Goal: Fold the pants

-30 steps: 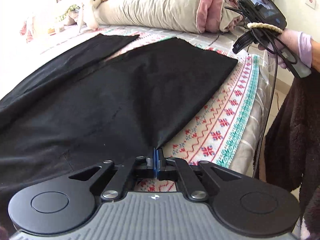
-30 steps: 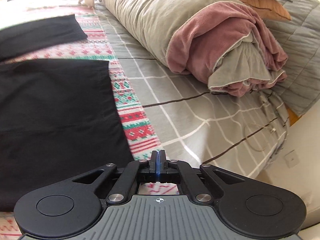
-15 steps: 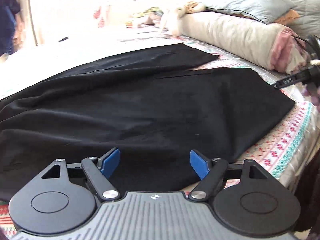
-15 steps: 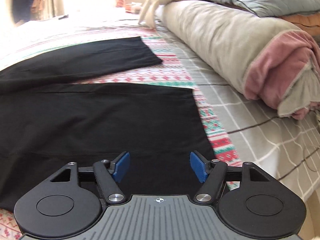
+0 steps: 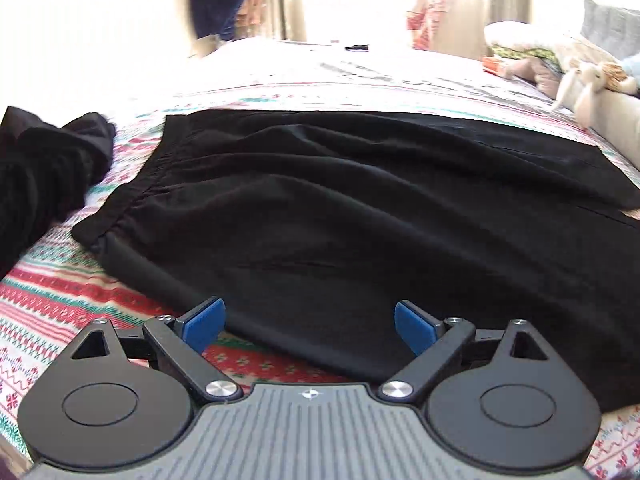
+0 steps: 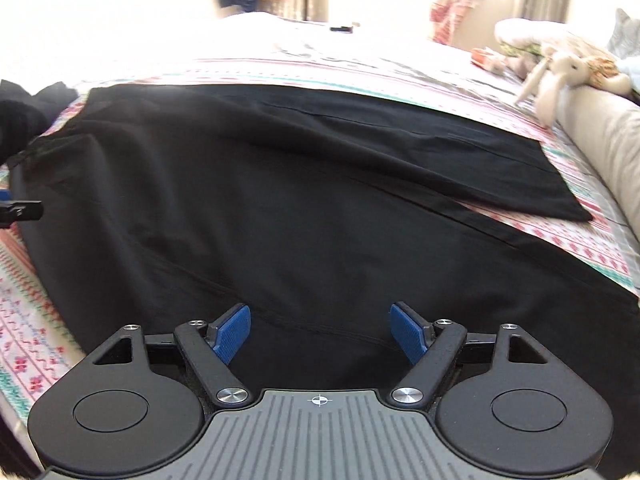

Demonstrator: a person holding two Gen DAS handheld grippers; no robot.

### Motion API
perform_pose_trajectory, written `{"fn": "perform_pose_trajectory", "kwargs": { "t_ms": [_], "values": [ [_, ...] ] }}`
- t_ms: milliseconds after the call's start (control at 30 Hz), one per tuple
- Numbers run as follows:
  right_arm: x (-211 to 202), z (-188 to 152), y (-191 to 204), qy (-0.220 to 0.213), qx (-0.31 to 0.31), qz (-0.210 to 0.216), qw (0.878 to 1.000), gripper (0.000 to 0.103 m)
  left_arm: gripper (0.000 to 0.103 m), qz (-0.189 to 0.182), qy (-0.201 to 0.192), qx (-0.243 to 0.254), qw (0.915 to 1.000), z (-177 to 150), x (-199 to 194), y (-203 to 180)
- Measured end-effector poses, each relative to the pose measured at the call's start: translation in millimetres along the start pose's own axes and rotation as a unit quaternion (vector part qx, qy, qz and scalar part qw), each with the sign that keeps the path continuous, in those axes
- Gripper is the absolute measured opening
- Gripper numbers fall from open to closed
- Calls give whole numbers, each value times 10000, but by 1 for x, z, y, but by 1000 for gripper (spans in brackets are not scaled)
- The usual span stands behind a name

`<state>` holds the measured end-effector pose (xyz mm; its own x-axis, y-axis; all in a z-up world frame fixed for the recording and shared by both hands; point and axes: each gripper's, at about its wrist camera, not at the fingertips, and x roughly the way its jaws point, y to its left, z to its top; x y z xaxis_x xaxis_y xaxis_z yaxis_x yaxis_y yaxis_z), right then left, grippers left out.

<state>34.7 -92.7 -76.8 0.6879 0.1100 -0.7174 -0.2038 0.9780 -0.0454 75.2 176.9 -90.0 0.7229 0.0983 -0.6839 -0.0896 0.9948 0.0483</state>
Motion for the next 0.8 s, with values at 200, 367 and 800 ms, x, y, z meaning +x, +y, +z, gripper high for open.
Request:
{"fn": "perform_pose_trajectory", "kwargs": {
  "t_ms": [200, 367, 800],
  "values": [
    [6, 4, 69, -367, -749, 936, 9921, 78, 97, 456, 163, -827, 9954, -1, 15, 46],
    [7, -5, 119, -422, -1393, 1749, 9738, 75, 79, 557, 58, -1114, 9922, -2, 15, 67],
    [22, -4, 140, -466, -1293, 1900, 9721, 20, 29, 492, 153, -1219, 9912, -1, 8, 84]
  ]
}}
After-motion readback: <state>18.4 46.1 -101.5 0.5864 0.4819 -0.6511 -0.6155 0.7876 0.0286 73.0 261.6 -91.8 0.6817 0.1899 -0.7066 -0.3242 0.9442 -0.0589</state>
